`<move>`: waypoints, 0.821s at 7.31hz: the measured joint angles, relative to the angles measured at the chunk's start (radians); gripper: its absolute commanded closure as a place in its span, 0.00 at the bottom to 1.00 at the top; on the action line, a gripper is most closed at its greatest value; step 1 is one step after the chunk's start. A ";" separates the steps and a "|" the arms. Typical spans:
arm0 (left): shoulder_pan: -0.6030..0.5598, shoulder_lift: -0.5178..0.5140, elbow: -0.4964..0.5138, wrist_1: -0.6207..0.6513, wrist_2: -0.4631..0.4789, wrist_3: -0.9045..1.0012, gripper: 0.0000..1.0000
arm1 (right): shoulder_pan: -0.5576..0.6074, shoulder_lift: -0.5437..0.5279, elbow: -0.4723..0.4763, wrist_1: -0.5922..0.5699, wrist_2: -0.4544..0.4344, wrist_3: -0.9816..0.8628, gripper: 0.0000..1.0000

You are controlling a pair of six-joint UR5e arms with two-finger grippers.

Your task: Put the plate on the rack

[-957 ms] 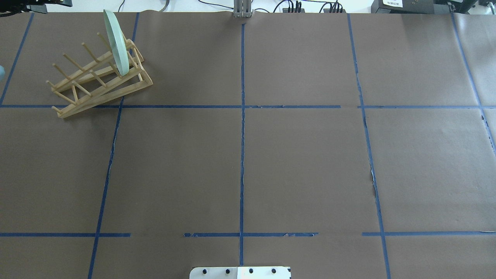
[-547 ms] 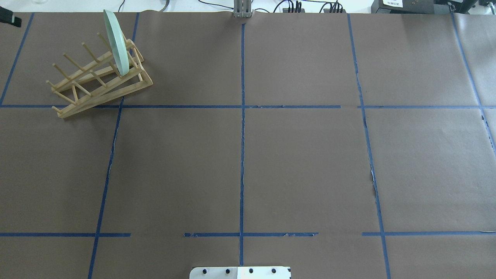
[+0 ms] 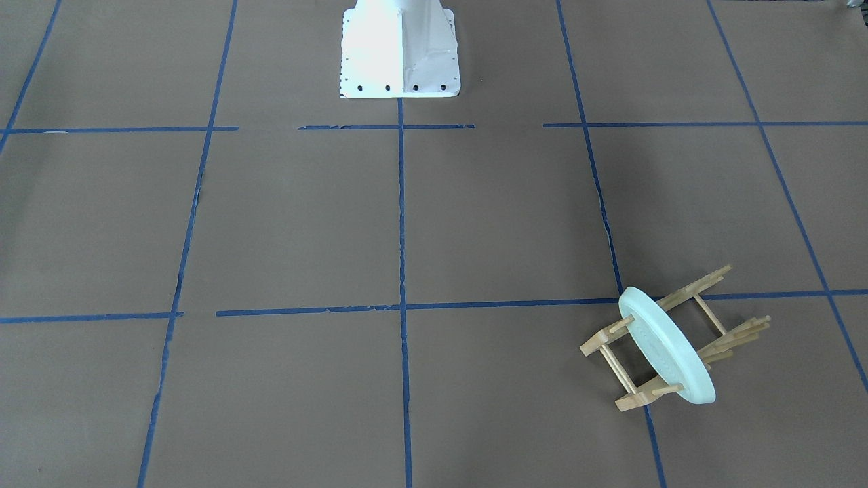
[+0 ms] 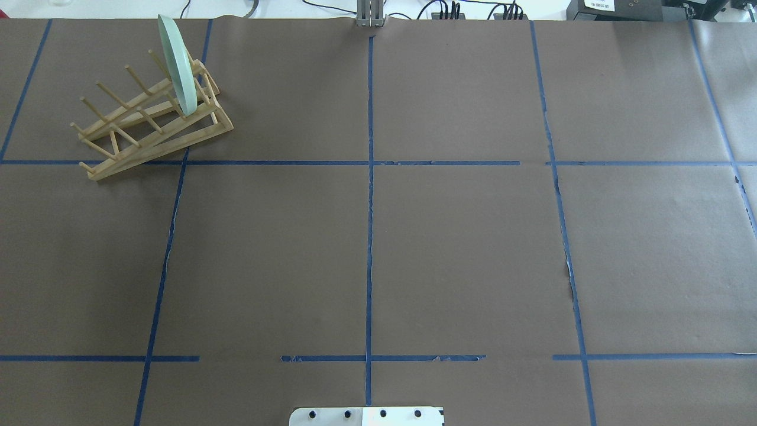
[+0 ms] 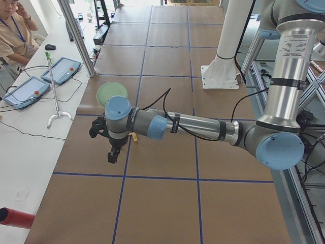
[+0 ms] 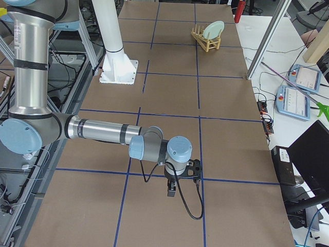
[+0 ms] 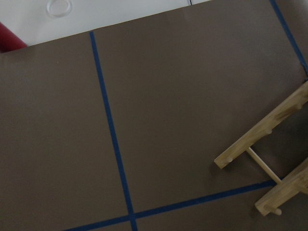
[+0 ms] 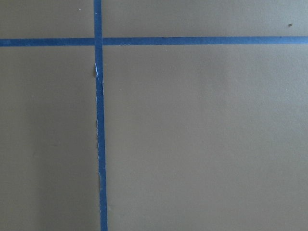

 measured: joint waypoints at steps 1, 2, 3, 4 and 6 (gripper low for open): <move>-0.020 0.057 -0.012 0.020 -0.006 0.039 0.00 | 0.000 0.000 0.000 0.000 0.000 0.000 0.00; -0.029 0.094 -0.021 0.026 -0.008 0.065 0.00 | 0.000 0.000 0.000 0.000 0.000 0.000 0.00; -0.032 0.113 -0.027 0.030 -0.010 0.088 0.00 | 0.000 0.000 0.000 0.000 0.000 0.000 0.00; -0.034 0.124 -0.032 0.031 -0.010 0.103 0.00 | 0.000 0.000 0.000 0.000 0.000 0.001 0.00; -0.035 0.132 -0.049 0.032 -0.011 0.109 0.00 | 0.000 0.000 0.000 0.000 0.000 0.000 0.00</move>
